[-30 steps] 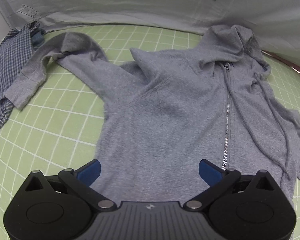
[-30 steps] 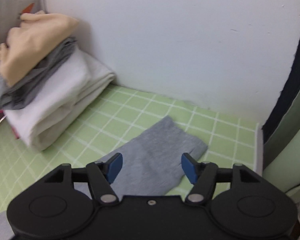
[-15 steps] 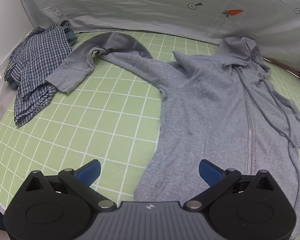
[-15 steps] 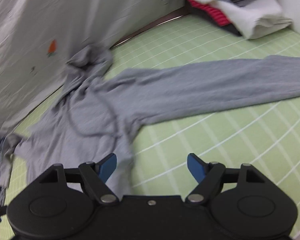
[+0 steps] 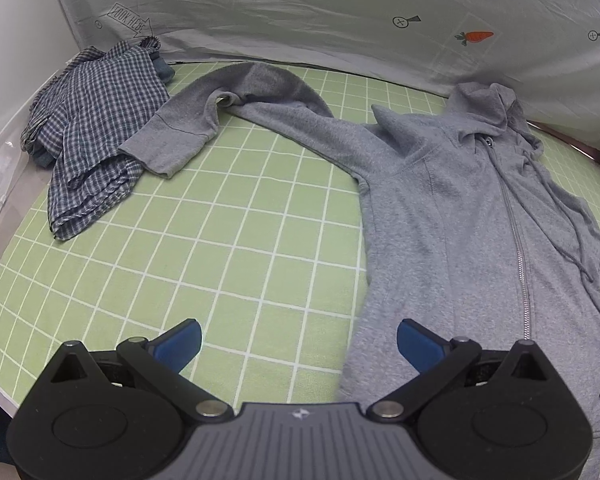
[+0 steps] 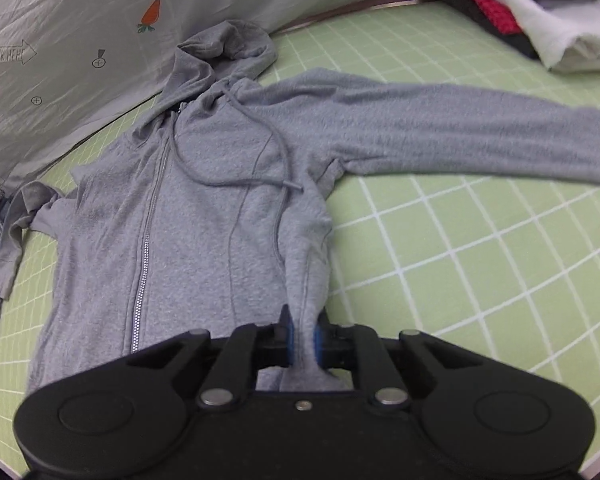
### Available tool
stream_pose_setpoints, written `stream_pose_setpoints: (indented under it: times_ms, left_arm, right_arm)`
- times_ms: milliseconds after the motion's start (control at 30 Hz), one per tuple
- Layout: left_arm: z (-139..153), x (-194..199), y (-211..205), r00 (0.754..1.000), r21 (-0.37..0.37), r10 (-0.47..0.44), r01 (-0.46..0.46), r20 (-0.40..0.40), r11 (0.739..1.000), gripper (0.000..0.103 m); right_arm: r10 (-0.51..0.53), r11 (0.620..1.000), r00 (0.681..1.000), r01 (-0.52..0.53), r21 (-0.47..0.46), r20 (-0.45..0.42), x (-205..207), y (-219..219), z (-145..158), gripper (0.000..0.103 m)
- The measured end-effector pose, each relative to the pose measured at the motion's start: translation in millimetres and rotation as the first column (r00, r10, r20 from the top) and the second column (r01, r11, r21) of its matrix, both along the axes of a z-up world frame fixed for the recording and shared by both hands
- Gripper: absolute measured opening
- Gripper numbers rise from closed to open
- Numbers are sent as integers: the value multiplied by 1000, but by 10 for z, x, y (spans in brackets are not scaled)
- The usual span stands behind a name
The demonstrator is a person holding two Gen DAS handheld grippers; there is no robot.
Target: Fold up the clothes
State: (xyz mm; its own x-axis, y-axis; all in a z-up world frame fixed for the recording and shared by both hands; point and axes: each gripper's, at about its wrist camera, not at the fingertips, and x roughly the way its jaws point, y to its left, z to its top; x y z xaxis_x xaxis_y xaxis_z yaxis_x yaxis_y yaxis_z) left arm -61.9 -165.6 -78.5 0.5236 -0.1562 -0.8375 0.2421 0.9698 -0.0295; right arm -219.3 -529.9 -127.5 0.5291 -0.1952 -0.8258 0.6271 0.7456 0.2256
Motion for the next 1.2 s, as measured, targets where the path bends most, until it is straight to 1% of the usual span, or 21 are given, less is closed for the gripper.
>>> stream_pose_setpoints:
  times_ms: [33,133,167,200,233,267,300,333,400,467,600,667,733,833,900,967,1033,1133,1167,1200]
  left_arm:
    - [3,14,13,1000,-3,-1,1,2,1000,102]
    - [5,69,47,1000,-2,-3,3,10,1000,102]
    - [3,89,64,1000,3,-1,1,12,1000,102]
    - [4,118,92,1000,8,7,-7,13,1000,102]
    - [6,151,127,1000,12,18,-18,15,1000,102]
    - [7,189,172,999,14,32,-32,16,999,102]
    - [7,230,223,999,16,48,-48,18,999,102]
    - [5,279,277,998,18,63,-64,18,998,102]
    - [-5,395,387,995,25,98,-98,16,995,102]
    - [-19,524,489,992,34,128,-128,19,991,102]
    - [-37,818,672,987,24,156,-157,24,987,101]
    - [-38,983,729,989,24,143,-144,29,989,97]
    - [-55,1170,758,992,33,119,-120,38,992,95]
    - [-117,1473,749,996,64,69,-72,51,995,84]
    - [-188,1695,734,998,86,45,-48,45,995,71]
    - [-257,1876,718,999,84,12,-15,32,996,63]
    - [-324,2035,693,999,85,-21,19,25,996,63]
    - [-439,2200,618,997,127,-78,74,29,989,62]
    - [-478,2250,592,995,141,-96,92,28,986,60]
    - [-519,2295,577,994,147,-108,104,21,984,55]
  right_arm:
    - [-29,999,999,29,-29,-12,-15,-29,11,10]
    - [-107,993,992,103,-63,-66,-40,-174,-16,11]
    - [-115,991,990,109,-71,-82,-31,-193,-11,14]
    - [-117,991,988,110,-79,-97,-16,-203,-2,21]
    - [-120,988,987,109,-106,-109,12,-172,25,27]
    - [-124,984,985,107,-139,-119,43,-128,57,42]
    - [-126,983,986,108,-150,-113,95,-91,80,55]
    - [-126,982,987,109,-156,-103,152,-56,101,62]
    - [-127,980,989,112,-166,-81,266,14,142,90]
    - [-128,977,990,115,-177,-60,381,84,183,101]
    - [-129,975,991,122,-187,-24,629,242,229,101]
    - [-132,977,991,126,-172,-27,781,347,176,101]
    - [-135,979,990,129,-158,-30,930,451,123,101]
    - [-144,981,989,138,-137,-38,1152,576,47,101]
    - [-145,982,988,138,-130,-49,1289,619,3,101]
    - [-143,982,987,132,-137,-72,1415,633,-28,101]
    - [-145,980,984,128,-151,-106,1528,630,-56,101]
    - [-157,977,977,133,-165,-144,1637,617,-82,101]
    - [-162,977,975,137,-164,-151,1660,612,-90,101]
    - [-167,977,973,141,-162,-158,1682,607,-97,101]
